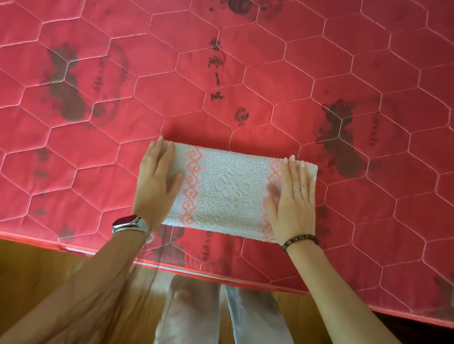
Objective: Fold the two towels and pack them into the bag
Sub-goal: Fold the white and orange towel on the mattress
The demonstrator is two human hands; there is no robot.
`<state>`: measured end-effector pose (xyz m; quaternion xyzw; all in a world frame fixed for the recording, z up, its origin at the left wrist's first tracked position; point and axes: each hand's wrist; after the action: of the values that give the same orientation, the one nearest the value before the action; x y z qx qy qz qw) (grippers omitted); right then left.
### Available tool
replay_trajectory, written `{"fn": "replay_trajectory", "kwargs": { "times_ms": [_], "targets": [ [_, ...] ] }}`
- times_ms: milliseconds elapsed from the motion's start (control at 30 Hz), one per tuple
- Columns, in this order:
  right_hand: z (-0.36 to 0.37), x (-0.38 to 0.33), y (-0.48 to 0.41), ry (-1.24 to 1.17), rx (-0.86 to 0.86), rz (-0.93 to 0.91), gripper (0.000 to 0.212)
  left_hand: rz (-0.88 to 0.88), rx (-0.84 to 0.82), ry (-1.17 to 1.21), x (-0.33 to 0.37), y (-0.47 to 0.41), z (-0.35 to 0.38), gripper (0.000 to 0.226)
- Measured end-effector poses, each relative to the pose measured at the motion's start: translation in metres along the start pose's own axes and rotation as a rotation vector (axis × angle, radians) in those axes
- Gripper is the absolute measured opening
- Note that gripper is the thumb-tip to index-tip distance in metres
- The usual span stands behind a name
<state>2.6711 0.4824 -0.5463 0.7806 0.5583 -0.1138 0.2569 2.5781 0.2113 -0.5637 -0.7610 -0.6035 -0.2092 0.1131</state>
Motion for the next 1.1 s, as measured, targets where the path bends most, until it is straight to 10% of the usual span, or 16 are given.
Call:
{"fn": "replay_trajectory", "kwargs": {
  "times_ms": [200,400,667,1100],
  "targets": [
    [0.0,-0.083,0.018,-0.6,-0.104,0.032,0.051,-0.545,-0.045,0.39,0.014,0.003,-0.026,0.059],
    [0.018,-0.137,0.017,-0.844,-0.258,0.168,0.056,-0.698,-0.293,0.285,0.001,0.007,-0.041,0.062],
    [0.019,-0.149,0.004,-0.915,-0.347,0.27,0.067,-0.594,-0.399,0.499,0.013,0.0,-0.06,0.01],
    [-0.016,-0.135,-0.015,-1.24,-0.374,0.356,0.036,-0.27,-0.507,0.622,0.112,0.013,-0.061,0.066]
  ]
}}
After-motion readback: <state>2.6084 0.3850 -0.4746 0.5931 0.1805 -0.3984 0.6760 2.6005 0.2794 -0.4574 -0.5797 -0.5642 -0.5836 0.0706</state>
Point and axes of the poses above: each hand's wrist, its own y-axis away from the middle knuckle, its own z-axis out of the palm, x = y × z, and after that the axes turned 11 degrees about -y, right-handed
